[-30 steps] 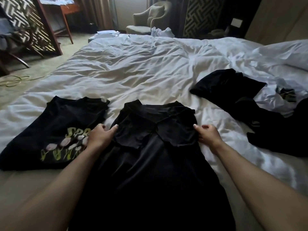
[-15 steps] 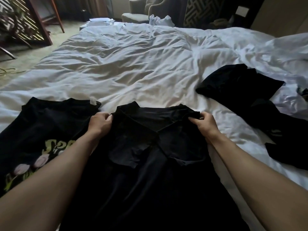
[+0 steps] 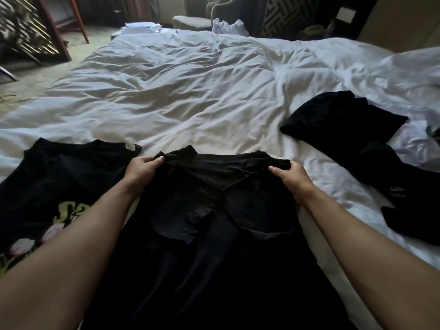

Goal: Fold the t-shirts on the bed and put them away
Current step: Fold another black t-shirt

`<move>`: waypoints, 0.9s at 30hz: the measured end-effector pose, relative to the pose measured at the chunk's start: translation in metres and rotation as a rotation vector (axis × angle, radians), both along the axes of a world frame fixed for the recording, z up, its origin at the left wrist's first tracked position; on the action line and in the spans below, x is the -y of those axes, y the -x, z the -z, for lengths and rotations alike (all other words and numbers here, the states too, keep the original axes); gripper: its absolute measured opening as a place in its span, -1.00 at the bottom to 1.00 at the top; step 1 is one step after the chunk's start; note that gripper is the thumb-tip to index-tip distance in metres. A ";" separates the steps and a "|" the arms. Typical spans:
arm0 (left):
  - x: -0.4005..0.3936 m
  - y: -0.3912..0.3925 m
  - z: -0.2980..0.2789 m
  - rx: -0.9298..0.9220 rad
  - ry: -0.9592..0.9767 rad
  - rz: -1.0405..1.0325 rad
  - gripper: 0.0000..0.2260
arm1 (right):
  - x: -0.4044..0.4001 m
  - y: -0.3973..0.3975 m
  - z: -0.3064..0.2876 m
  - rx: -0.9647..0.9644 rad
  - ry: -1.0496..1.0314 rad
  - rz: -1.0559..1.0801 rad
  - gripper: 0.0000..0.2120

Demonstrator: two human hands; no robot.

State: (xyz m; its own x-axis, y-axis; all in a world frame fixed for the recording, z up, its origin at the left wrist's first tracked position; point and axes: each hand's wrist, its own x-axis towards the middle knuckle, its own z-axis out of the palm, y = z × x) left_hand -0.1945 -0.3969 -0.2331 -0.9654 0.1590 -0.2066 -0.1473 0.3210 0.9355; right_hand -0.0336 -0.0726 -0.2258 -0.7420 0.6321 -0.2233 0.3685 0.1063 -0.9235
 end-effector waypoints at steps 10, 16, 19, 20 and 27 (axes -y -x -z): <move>0.002 0.015 0.006 -0.049 0.125 0.016 -0.63 | 0.091 0.007 -0.003 -0.056 -1.194 -0.245 -0.43; -0.001 0.006 0.007 -0.111 0.123 0.022 -0.85 | 0.153 0.008 0.017 0.157 -1.093 -0.676 -0.29; -0.003 0.014 0.007 -0.041 0.114 -0.103 -0.75 | 0.147 0.007 0.017 0.216 -1.141 -0.718 -0.46; -0.004 0.018 0.008 0.008 0.093 -0.127 -0.75 | 0.143 0.006 0.017 0.222 -1.164 -0.720 -0.48; -0.012 0.026 0.007 0.071 0.204 -0.216 -0.65 | 0.138 0.008 0.016 0.065 -1.106 -0.685 -0.50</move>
